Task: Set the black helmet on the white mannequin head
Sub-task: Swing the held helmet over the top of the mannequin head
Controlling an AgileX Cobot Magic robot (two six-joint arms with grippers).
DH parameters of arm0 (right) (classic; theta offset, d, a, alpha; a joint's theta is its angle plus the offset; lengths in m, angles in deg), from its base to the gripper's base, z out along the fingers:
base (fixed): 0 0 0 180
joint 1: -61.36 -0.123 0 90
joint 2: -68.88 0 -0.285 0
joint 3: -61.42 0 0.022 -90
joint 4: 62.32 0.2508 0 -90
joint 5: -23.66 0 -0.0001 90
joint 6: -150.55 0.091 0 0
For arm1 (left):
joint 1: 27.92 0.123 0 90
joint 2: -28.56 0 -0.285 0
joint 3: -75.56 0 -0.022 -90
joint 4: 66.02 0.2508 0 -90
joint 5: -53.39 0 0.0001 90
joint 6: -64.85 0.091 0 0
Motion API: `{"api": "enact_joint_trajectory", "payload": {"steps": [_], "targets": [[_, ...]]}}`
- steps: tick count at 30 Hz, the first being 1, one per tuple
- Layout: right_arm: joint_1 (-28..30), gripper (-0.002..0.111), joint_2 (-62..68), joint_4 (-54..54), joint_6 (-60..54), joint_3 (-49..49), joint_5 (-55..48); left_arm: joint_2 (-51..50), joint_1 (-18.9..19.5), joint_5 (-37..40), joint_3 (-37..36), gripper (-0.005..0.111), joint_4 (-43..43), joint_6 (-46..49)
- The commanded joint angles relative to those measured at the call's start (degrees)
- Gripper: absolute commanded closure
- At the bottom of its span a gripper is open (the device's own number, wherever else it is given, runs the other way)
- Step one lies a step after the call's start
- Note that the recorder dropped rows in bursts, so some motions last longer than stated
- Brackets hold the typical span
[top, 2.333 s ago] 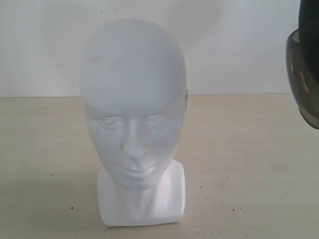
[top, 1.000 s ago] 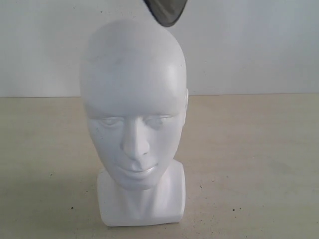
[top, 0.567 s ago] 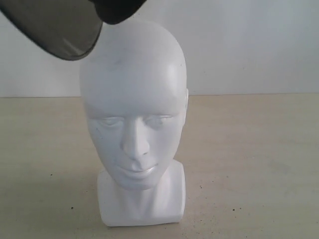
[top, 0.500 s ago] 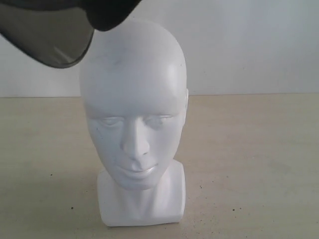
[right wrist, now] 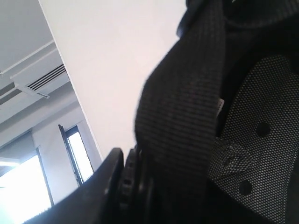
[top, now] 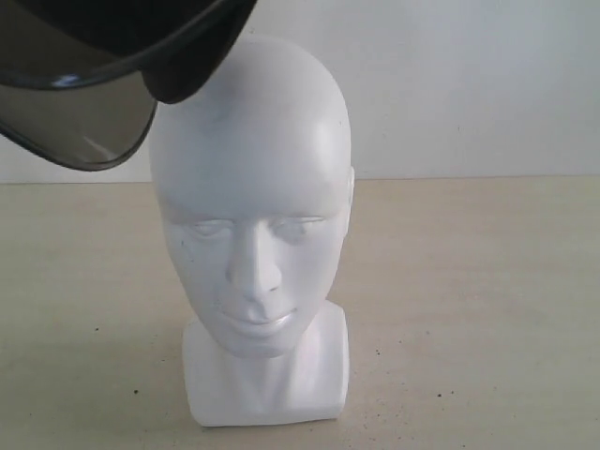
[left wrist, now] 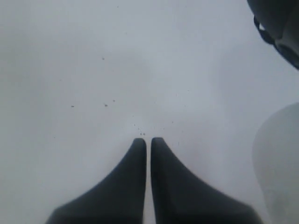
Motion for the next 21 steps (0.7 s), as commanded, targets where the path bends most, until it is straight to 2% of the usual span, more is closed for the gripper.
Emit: {"api": "enact_joint_trajectory", "payload": {"steps": [1,4,11,15,21], "targets": [[-0.1,0.108,0.6,3.2,0.6,-1.4,4.6,0.1,-0.3,-2.4,-0.2,0.102,-0.6,-1.6],[-0.7,0.108,1.7,3.5,0.9,-1.5,4.6,0.1,-0.3,-2.4,-0.2,0.102,-0.6,-1.7],[-7.2,0.108,5.5,3.6,-1.6,-5.2,4.6,0.1,-0.3,-4.5,0.2,0.102,-0.6,-6.2],[-8.1,0.108,6.8,4.4,-3.6,-5.4,4.6,0.1,-0.3,-3.6,4.7,0.102,-0.9,-6.5],[-8.1,0.108,6.8,4.4,-6.0,-5.3,4.6,-3.6,-0.3,5.6,16.9,0.102,-1.4,-8.3]]}}
